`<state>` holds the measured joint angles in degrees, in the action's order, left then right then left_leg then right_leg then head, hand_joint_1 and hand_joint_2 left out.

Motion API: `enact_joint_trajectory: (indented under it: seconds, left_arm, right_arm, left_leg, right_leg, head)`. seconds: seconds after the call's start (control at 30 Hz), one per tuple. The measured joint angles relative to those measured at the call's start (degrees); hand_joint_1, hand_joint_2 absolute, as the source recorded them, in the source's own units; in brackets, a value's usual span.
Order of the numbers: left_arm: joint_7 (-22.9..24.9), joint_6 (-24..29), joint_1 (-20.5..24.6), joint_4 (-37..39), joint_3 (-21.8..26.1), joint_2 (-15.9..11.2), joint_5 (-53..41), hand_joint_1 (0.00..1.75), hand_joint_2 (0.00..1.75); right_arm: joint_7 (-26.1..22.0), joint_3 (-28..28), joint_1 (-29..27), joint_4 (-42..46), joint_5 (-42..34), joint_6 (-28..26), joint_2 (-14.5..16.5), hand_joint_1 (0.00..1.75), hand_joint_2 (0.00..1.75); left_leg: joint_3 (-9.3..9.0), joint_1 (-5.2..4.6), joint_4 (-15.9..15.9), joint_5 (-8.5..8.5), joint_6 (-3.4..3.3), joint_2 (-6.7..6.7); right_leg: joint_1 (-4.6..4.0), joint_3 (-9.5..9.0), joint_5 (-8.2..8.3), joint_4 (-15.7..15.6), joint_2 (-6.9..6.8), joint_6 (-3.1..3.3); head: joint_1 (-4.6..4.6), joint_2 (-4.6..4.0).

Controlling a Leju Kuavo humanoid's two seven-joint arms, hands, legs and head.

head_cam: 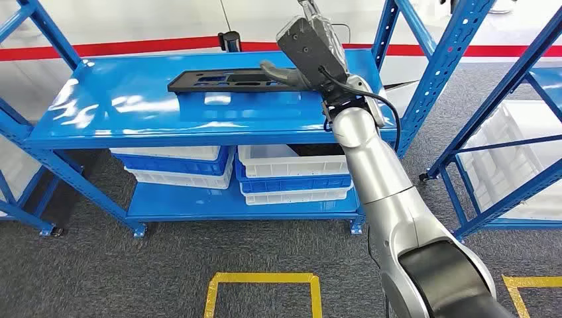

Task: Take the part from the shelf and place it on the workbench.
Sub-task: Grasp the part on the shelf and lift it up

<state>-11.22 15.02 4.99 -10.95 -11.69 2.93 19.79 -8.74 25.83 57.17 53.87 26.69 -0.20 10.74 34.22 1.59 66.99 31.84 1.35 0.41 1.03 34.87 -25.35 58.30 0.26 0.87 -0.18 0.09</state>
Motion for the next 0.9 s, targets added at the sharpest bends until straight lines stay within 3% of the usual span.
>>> enact_joint_trajectory:
  seconds: [0.07,0.1,0.13,0.17,0.23,0.3,0.33,0.37,0.43,0.5,0.57,0.63,0.67,0.7,0.77,0.8,0.83,0.9]
  left_arm:
    - [-0.03,-0.02,-0.04,0.01,0.14,0.0,0.03,0.0,0.0]
    - [-0.05,-0.03,-0.13,0.01,0.27,0.0,0.07,0.0,0.0]
    - [-0.05,-0.05,-0.24,0.02,0.34,0.0,0.09,0.0,0.0]
    - [-0.06,-0.07,-0.34,0.02,0.39,0.0,0.11,0.0,0.0]
    - [-0.08,-0.1,-0.45,0.04,0.5,-0.05,0.12,0.0,0.0]
    - [-0.13,-0.25,-0.47,0.13,0.71,-0.18,0.11,0.0,0.0]
    - [-0.15,-0.36,-0.49,0.18,0.8,-0.23,0.11,0.0,0.0]
    - [-0.16,-0.49,-0.48,0.22,0.86,-0.23,0.1,0.0,0.0]
    - [-0.19,-0.69,-0.49,0.22,0.9,-0.13,0.08,0.0,0.0]
    - [-0.22,-0.79,-0.4,0.22,0.92,-0.05,0.08,0.0,0.0]
    - [-0.23,-0.84,-0.28,0.22,0.94,0.03,0.07,0.0,0.0]
    - [-0.21,-0.88,-0.31,0.22,0.94,0.21,0.04,0.0,0.0]
    - [-0.2,-0.88,-0.36,0.23,0.94,0.27,0.02,0.0,0.0]
    - [-0.18,-0.89,-0.4,0.23,0.94,0.31,0.01,0.0,0.0]
    - [-0.16,-0.85,-0.42,0.26,0.94,0.34,0.01,0.0,0.0]
    - [-0.16,-0.83,-0.38,0.27,0.94,0.34,0.01,0.0,0.0]
    - [-0.15,-0.8,-0.36,0.29,0.94,0.34,0.01,0.0,0.0]
    - [-0.13,-0.79,-0.29,0.31,0.94,0.37,0.01,0.0,0.0]
  right_arm:
    - [0.01,0.01,-0.08,-0.12,0.0,0.0,0.05,0.0,1.75]
    - [0.0,0.01,-0.16,-0.23,-0.01,0.0,0.1,0.0,1.75]
    - [0.01,0.01,-0.25,-0.35,-0.01,0.0,0.12,0.0,1.75]
    - [0.01,0.0,-0.32,-0.44,-0.01,0.0,0.15,0.0,1.75]
    - [0.0,0.0,-0.33,-0.57,-0.02,0.0,0.27,0.0,1.75]
    - [0.01,0.07,-0.26,-0.81,-0.03,0.02,0.37,0.0,1.75]
    - [0.01,0.1,-0.19,-0.93,-0.03,0.02,0.37,0.0,1.75]
    - [-0.01,0.14,-0.07,-1.02,-0.04,0.01,0.4,0.0,1.75]
    - [-0.06,0.14,0.15,-1.06,-0.05,-0.04,0.41,0.0,1.75]
    - [-0.14,0.16,0.5,-1.14,-0.05,-0.08,0.34,0.0,1.75]
    - [-0.2,0.2,0.65,-1.35,-0.04,-0.09,0.19,0.0,1.75]
    - [-0.2,0.22,0.46,-1.66,-0.05,-0.11,-0.03,0.0,1.75]
    - [-0.21,0.22,0.4,-1.79,-0.07,-0.15,-0.14,0.0,1.75]
    - [-0.25,0.22,0.37,-1.88,-0.1,-0.2,-0.2,0.0,1.75]
    - [-0.33,0.22,0.33,-2.07,-0.2,-0.34,-0.41,0.0,1.75]
    - [-0.37,0.24,0.31,-2.17,-0.25,-0.43,-0.52,0.0,1.75]
    - [-0.38,0.25,0.28,-2.28,-0.28,-0.52,-0.61,0.0,1.75]
    - [-0.4,0.26,0.31,-2.38,-0.32,-0.68,-0.69,0.0,1.75]
  left_leg:
    - [3.02,-0.02,3.73,1.69,0.09,-0.01]
    - [5.47,-0.04,6.33,2.73,0.11,-0.02]
    - [7.1,-0.11,7.12,2.8,-0.05,-0.02]
    - [7.69,-0.23,5.93,1.64,-0.37,-0.03]
    - [6.53,-0.84,-1.1,-4.31,-1.76,-0.1]
    - [4.96,-1.78,-7.05,-8.53,-3.21,-0.44]
    - [4.41,-2.14,-8.48,-9.14,-3.62,-0.61]
    - [3.92,-2.33,-8.98,-8.73,-3.81,-0.72]
    - [2.16,-2.13,-10.06,-8.76,-4.12,-0.71]
    - [0.43,-1.79,-10.61,-8.44,-4.53,-0.66]
    - [-0.73,-1.63,-10.81,-7.48,-4.66,-0.7]
    - [-1.95,-1.51,-10.85,-6.29,-4.41,-0.86]
    - [-2.71,-1.46,-10.84,-5.66,-4.22,-0.94]
    - [-3.58,-1.41,-10.84,-4.97,-4.02,-1.0]
    - [-5.12,-1.35,-10.85,-3.57,-3.53,-1.07]
    - [-5.67,-1.35,-10.92,-2.94,-3.2,-1.1]
    - [-6.13,-1.35,-11.05,-2.48,-2.81,-1.1]
    - [-6.93,-1.35,-11.27,-2.1,-2.11,-0.99]
  right_leg:
    - [-0.17,-0.43,-0.46,0.0,0.15,0.19]
    - [-0.34,-0.93,-0.93,0.0,0.32,0.35]
    - [-0.51,-1.56,-1.45,0.0,0.48,0.41]
    - [-0.7,-2.3,-1.99,-0.01,0.61,0.43]
    - [-0.97,-3.81,-3.2,-0.14,0.75,0.45]
    - [-1.23,-5.1,-4.35,-0.44,0.93,0.14]
    - [-1.35,-5.55,-4.62,-0.49,1.03,-0.14]
    - [-1.56,-6.18,-4.72,-0.57,1.12,-0.56]
    - [-1.83,-6.63,-4.87,-0.03,1.01,-1.14]
    - [-1.8,-4.47,-5.25,4.22,0.7,-1.48]
    - [-1.48,0.6,-6.72,11.59,0.52,-1.71]
    - [-1.07,4.79,-8.36,14.96,0.45,-2.22]
    - [-0.84,5.46,-7.99,13.68,0.38,-2.65]
    - [-0.6,5.22,-6.47,10.62,0.28,-3.29]
    - [-0.36,3.58,-0.98,2.95,-0.12,-4.23]
    - [-0.48,2.72,1.04,0.46,-0.33,-4.04]
    - [-0.69,2.17,2.27,-0.85,-0.46,-3.45]
    - [-0.81,1.23,2.16,-1.34,-0.37,-1.74]
  head:
    - [-0.02,0.0]
    - [-0.03,0.0]
    - [-0.04,0.0]
    - [-0.07,0.0]
    - [-0.09,0.0]
    - [-0.02,0.0]
    - [0.0,0.0]
    - [0.0,0.0]
    - [-0.08,0.0]
    - [0.06,0.0]
    - [0.3,0.0]
    - [0.44,0.0]
    - [0.53,0.0]
    - [0.55,0.0]
    - [0.56,0.0]
    - [0.53,0.0]
    - [0.5,0.0]
    - [0.42,0.0]
